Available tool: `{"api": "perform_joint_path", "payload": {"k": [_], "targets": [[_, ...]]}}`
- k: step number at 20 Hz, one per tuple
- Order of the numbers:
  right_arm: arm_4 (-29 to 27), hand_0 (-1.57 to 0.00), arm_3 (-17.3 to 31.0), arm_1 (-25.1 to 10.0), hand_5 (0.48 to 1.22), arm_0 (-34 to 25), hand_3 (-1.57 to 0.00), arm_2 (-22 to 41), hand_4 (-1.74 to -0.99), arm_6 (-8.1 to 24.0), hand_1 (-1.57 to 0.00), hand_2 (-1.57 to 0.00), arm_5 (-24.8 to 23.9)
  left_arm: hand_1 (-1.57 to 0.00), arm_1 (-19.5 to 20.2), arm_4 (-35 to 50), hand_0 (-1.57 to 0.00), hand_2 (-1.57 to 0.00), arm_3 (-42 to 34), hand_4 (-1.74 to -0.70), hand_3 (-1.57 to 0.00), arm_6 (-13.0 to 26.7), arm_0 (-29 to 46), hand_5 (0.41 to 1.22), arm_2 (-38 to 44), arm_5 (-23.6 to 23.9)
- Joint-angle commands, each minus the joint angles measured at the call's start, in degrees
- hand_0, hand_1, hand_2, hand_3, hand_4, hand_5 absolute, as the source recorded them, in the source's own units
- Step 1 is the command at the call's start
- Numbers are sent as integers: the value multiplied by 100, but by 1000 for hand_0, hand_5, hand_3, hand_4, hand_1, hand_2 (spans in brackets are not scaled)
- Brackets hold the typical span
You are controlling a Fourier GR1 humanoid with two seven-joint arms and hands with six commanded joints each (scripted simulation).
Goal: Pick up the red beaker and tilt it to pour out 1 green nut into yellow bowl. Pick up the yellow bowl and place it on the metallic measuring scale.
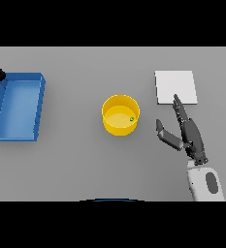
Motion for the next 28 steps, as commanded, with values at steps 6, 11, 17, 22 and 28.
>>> {"api": "perform_joint_path", "payload": {"k": [6,11,17,22,28], "targets": [[-5,1,72,-20,727,-14,1,-21,-1321,9,1,1,2,-830,375,622,-982,-747,-1028,-922,-464,-207,499,716,134,-613],[35,1,22,-22,724,11,1,2,-1315,24,1,1,-18,-271,483,504,-321,-244,-1082,-794,-151,35,372,659,-116,-1054],[90,1,-4,-48,714,13,1,15,-1290,55,1,1,-43,-70,505,394,-83,-63,-976,-738,-39,-71,327,656,-329,-968],[769,1,-43,-267,662,-410,1,207,-1222,668,1,1,-272,-22,412,404,-27,-20,-1023,-718,-12,-293,379,675,-239,-631],[1151,-5,267,-1020,666,-1354,1,815,-1254,167,1,1,824,-5,392,473,-6,-5,-1089,-738,-2,-396,382,709,-178,-549]]}}
